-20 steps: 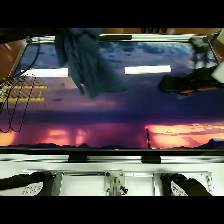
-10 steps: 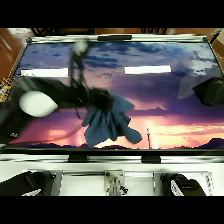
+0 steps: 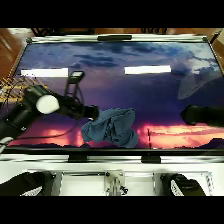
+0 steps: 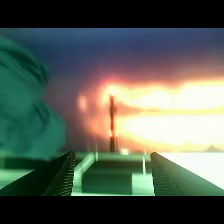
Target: Fold the shirts.
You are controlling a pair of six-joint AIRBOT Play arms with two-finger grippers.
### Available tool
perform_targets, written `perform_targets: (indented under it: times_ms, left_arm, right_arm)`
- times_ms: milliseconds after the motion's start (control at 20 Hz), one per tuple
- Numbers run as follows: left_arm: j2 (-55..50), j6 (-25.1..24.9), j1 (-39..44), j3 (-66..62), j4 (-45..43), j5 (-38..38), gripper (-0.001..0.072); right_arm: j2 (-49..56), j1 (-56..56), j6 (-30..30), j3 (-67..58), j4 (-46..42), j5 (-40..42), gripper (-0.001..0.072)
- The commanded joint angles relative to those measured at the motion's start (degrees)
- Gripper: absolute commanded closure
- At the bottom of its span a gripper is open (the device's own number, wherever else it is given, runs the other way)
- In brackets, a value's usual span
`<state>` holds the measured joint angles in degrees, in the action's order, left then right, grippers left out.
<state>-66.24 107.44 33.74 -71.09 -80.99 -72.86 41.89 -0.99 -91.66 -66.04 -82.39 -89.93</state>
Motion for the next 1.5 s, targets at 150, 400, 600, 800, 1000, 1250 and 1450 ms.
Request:
perform_targets:
  times_ms: [150,400,600,800,1000,1250,1450]
  left_arm:
    - [5.4,-6.8,-13.2,15.5,2.4,-8.5,-0.0009]
    - [1.7,-8.4,-14.5,25.7,13.4,7.3,-0.0008]
    - [-6.8,-13.5,-15.5,26.3,15.4,9.7,0.0001]
    - [-10.6,-18.3,-15.5,26.3,23.1,13.0,0.0009]
    - [-11.3,-18.5,-14.4,26.3,24.7,16.8,0.0125]
    - [-12.3,-18.3,-14.1,26.3,26.6,18.5,0.0279]
    - [-12.3,-18.5,-14.1,26.1,26.6,18.0,0.0675]
  right_arm:
    - [5.4,0.0,5.6,21.2,13.4,4.7,0.0133]
    - [12.0,0.0,6.4,24.0,16.8,6.8,0.0133]
    - [15.0,0.0,6.3,24.0,16.8,8.3,0.0133]
    - [16.7,0.2,5.7,24.0,18.2,10.2,0.0133]
    - [19.2,0.2,5.1,24.0,21.2,11.6,0.0133]
    - [23.8,0.2,7.8,24.0,29.7,13.0,0.0132]
    - [28.3,3.1,7.6,24.0,29.3,14.1,0.0130]
